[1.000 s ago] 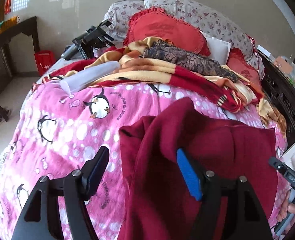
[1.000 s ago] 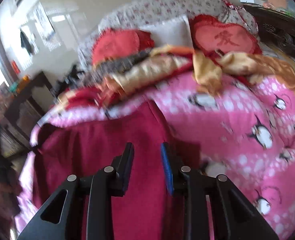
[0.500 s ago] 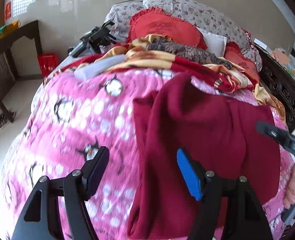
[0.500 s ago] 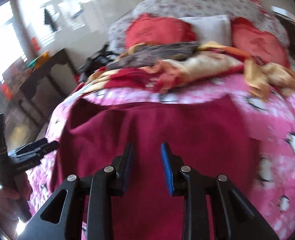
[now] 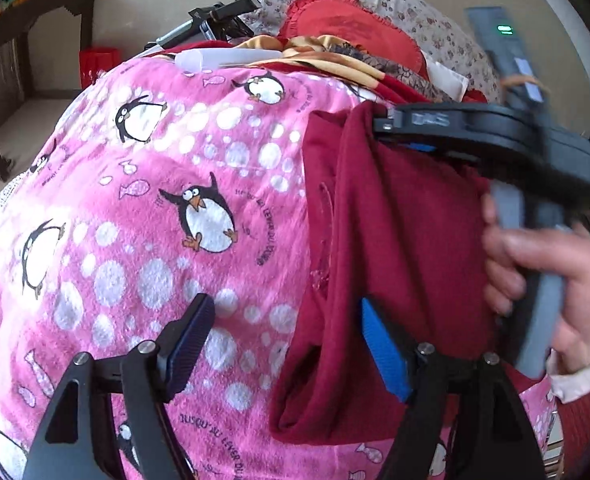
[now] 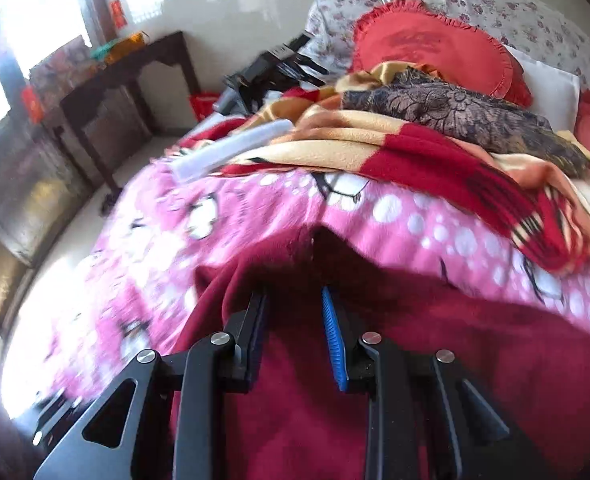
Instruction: Fold small clothes
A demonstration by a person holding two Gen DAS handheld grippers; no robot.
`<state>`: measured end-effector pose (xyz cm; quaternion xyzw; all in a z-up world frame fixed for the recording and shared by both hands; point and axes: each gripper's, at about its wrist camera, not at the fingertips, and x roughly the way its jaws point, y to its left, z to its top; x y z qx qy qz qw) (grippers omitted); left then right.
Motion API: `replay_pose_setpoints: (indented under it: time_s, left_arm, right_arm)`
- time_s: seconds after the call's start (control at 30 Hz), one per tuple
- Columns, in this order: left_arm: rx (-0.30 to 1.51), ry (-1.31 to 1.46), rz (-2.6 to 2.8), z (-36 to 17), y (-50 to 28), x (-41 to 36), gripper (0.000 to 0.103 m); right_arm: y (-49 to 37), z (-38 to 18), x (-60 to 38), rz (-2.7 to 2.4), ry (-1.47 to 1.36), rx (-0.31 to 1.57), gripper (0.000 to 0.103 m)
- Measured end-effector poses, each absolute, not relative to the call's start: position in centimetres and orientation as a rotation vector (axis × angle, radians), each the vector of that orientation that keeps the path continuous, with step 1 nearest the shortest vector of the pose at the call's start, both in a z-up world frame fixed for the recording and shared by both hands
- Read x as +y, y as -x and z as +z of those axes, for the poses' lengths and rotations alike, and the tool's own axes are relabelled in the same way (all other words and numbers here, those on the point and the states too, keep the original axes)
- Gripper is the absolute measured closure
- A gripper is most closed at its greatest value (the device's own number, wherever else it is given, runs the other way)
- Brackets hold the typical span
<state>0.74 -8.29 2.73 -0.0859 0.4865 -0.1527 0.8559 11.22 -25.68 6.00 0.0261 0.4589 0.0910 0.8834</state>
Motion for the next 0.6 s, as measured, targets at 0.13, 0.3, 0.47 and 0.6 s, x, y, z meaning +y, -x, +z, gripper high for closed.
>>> replay_pose_setpoints:
  time_s: [0.13, 0.3, 0.47, 0.6]
  left_arm:
    - [1.022, 0.184, -0.328, 2.6, -0.9, -8.3, 0.022]
    - [1.014, 0.177, -0.326, 2.6, -0.9, -8.5, 0.02]
    - [1.011, 0.181, -0.32, 2.5, -0.9, -8.6, 0.02]
    - [1.01, 0.174, -0.32, 2.4, -0.6, -8.6, 0.02]
  right_arm:
    - [-12.4, 5.9, -25.7, 0.166, -0.088, 0.967, 0.094]
    - [-10.0, 8.4, -26.4, 0.169, -0.104, 0.926, 0.094]
    - [-8.0, 10.1, -26.2, 0.231, -0.129, 0.903, 0.094]
    - [-8.2, 10.5, -24.4, 0.268, -0.094, 0.912, 0.094]
